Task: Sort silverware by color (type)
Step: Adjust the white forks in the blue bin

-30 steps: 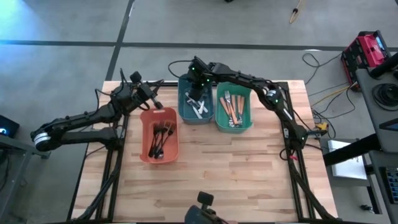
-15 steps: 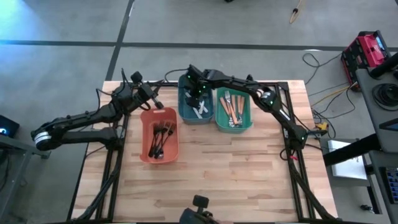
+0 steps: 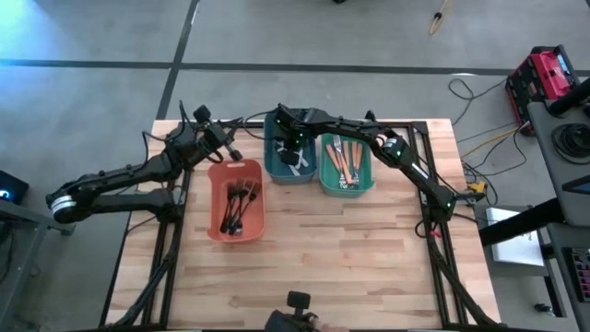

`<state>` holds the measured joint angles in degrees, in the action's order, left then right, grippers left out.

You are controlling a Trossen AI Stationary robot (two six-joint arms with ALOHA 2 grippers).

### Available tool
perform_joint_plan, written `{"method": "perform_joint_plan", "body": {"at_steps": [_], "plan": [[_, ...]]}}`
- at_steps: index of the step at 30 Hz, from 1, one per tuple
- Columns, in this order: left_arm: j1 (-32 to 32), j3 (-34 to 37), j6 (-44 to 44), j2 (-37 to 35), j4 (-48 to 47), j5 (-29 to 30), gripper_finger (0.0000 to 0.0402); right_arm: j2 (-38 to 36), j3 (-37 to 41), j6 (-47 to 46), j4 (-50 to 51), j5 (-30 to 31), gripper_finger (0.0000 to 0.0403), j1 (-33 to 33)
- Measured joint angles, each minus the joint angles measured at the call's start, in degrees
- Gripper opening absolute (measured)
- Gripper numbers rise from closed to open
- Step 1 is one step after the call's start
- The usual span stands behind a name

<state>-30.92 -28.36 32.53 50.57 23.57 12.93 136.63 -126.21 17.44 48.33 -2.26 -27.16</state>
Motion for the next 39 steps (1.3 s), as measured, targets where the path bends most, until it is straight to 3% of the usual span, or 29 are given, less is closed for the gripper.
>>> {"method": "perform_joint_plan", "body": {"at_steps": [3,33,39], "plan": [[-0.2,0.0,0.0,0.0,0.0,0.0,0.0000,0.1,0.0,0.2,0.6,2.4,0.0009,0.0],[-1.2,0.0,0.4,0.0,-0.2,0.2,0.0000,0.1,2.5,0.6,2.3,1.9,0.0009,0.0],[-1.4,0.0,0.4,0.0,-0.2,0.2,0.0000,0.0,2.4,0.0,1.8,7.1,0.0009,0.1]]}}
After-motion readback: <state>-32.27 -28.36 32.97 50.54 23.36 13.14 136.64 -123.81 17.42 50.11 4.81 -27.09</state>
